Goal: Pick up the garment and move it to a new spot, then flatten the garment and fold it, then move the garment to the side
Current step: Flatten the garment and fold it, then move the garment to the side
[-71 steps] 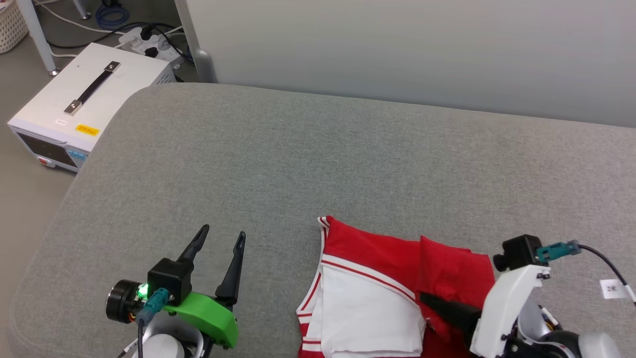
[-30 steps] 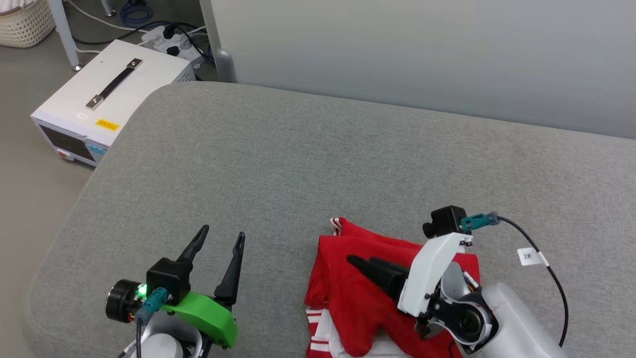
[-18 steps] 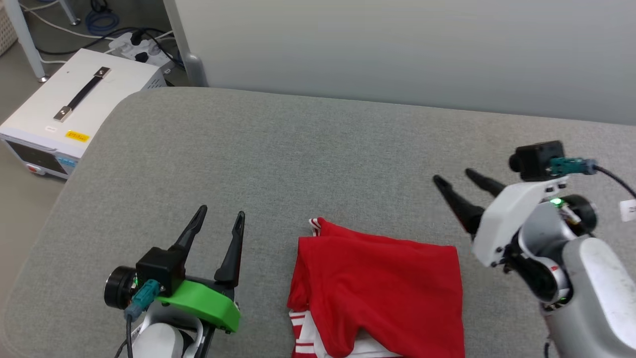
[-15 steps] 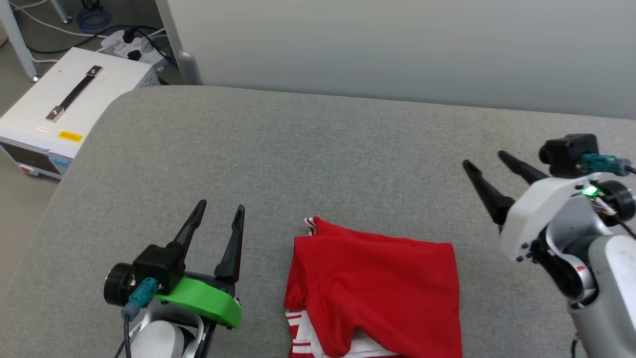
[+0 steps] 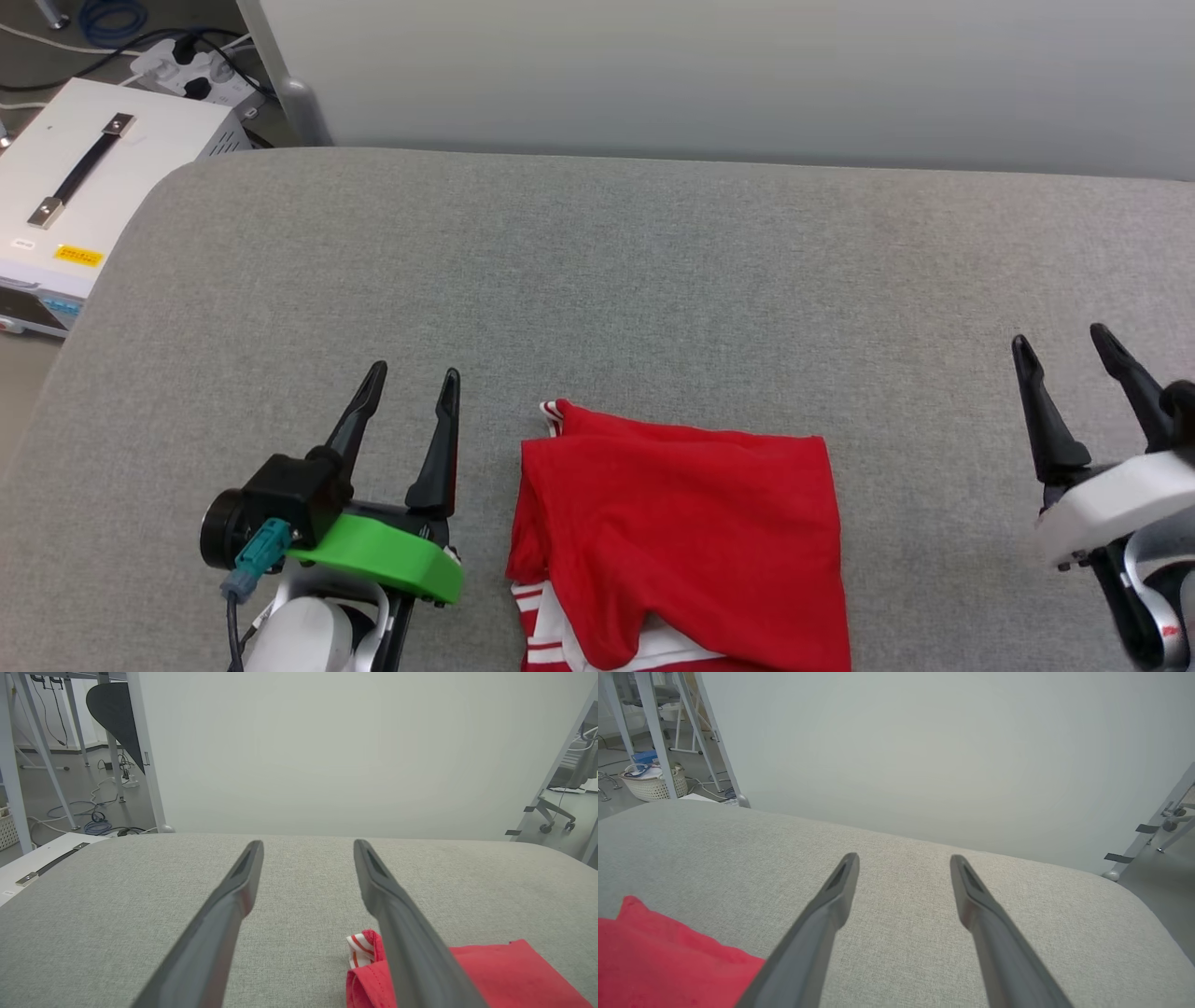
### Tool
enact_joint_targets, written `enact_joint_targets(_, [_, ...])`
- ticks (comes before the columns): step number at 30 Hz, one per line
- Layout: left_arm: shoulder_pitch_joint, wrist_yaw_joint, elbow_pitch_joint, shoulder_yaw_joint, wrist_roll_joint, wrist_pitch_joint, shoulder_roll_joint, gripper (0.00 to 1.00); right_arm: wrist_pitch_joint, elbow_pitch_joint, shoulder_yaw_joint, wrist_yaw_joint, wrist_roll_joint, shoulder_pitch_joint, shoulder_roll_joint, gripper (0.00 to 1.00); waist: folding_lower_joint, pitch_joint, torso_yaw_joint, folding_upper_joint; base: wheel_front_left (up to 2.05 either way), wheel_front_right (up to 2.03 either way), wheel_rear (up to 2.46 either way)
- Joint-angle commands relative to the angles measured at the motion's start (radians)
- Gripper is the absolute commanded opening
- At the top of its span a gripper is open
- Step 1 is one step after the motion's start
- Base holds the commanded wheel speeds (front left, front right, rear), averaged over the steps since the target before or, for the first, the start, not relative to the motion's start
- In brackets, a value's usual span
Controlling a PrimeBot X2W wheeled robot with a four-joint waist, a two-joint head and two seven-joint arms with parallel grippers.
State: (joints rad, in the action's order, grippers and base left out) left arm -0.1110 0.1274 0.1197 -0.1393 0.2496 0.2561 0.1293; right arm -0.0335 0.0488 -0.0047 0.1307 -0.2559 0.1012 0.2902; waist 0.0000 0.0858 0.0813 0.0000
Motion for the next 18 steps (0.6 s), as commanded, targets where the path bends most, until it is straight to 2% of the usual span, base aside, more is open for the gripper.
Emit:
enact_joint_targets(1, [0.018, 0.003, -0.007, 0.006, 0.007, 0.006, -0.008, 1.00, 0.031, 0.014, -0.013, 0.000, 0.016, -0.030, -0.023, 1.00, 0.0000, 0.005, -0.004, 0.0000, 0.00, 0.00, 0.00])
enact_joint_targets(5, [0.035, 0.003, -0.016, 0.023, -0.003, 0.006, -0.014, 1.00, 0.085, 0.028, -0.028, 0.000, 0.021, -0.084, -0.081, 1.00, 0.0000, 0.012, -0.009, 0.0000, 0.00, 0.00, 0.00])
enact_joint_targets(9, [0.046, 0.003, -0.026, 0.026, -0.022, 0.006, -0.021, 1.00, 0.116, 0.012, -0.039, 0.000, 0.023, -0.104, -0.111, 1.00, 0.0000, 0.015, -0.011, 0.0000, 0.00, 0.00, 0.00])
enact_joint_targets(18, [0.041, 0.003, -0.036, 0.017, -0.037, 0.006, -0.027, 1.00, 0.122, -0.010, -0.037, 0.000, 0.019, -0.099, -0.111, 1.00, 0.0000, 0.015, -0.005, 0.0000, 0.00, 0.00, 0.00])
